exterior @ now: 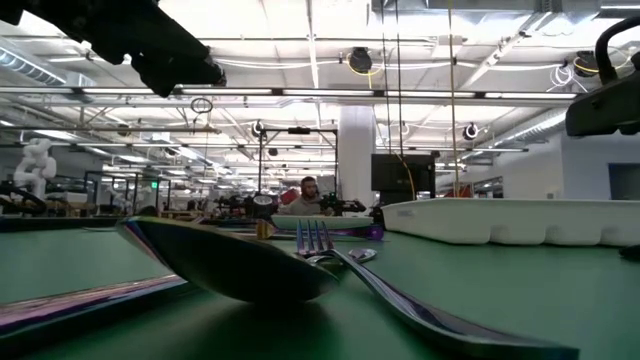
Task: Sort silverware
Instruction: Put the iridescent spoon into the white silverware tray
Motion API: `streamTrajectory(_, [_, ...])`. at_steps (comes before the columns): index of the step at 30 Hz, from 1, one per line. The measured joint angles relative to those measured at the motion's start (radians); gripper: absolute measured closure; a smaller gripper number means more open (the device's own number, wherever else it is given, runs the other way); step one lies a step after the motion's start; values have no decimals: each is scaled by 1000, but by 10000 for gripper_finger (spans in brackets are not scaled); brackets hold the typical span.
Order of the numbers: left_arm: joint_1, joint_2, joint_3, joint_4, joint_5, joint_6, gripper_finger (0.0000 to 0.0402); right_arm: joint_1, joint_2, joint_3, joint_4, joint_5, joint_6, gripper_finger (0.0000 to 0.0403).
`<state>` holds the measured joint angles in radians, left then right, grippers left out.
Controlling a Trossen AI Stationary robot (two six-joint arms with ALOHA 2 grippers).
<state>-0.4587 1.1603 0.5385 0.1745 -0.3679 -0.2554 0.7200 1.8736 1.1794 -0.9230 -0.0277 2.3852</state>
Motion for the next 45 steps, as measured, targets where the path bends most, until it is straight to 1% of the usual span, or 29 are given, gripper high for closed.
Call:
streamTrajectory(5, [0, 0, 0, 0, 0, 0, 221, 0, 2, 35, -44, 5, -7, 399])
streamTrajectory(10, [0, 0, 0, 0, 0, 0, 221, -4, 3, 142, -162, 77, -35, 401])
streamTrajectory(13, [0, 0, 0, 0, 0, 0, 221, -14, 0, 214, -210, 145, -87, 401])
streamTrajectory(17, [0, 0, -1, 22, 0, 12, 221, -32, -17, 296, -227, 294, -194, 402])
streamTrajectory(21, [-15, 17, -9, 133, 2, 75, 221, -54, -48, 347, -155, 466, -392, 402])
streamTrajectory(23, [-24, 35, -21, 220, 30, 116, 221, -63, -62, 366, -93, 538, -522, 402])
streamTrajectory(26, [-30, 65, -37, 346, 87, 172, 221, -75, -80, 384, 34, 613, -747, 402])
streamTrajectory(28, [-29, 89, -41, 405, 124, 192, 221, -87, -86, 389, 149, 638, -925, 402])
streamTrajectory(32, [-24, 156, -41, 552, 181, 212, 221, -120, -86, 389, 410, 644, -1290, 403])
streamTrajectory(35, [-14, 215, -41, 682, 251, 226, 221, -154, -82, 389, 596, 567, -1524, 403])
streamTrajectory(37, [-9, 258, -41, 783, 318, 238, 221, -178, -80, 389, 678, 501, -1624, 403])
streamTrajectory(41, [-1, 323, -42, 1016, 485, 244, 221, -216, -80, 389, 790, 373, -1762, 403])
streamTrajectory(43, [0, 338, -42, 1100, 520, 240, 221, -228, -80, 389, 828, 318, -1821, 403])
streamTrajectory(45, [0, 347, -42, 1119, 518, 238, 221, -237, -74, 389, 877, 274, -1873, 403])
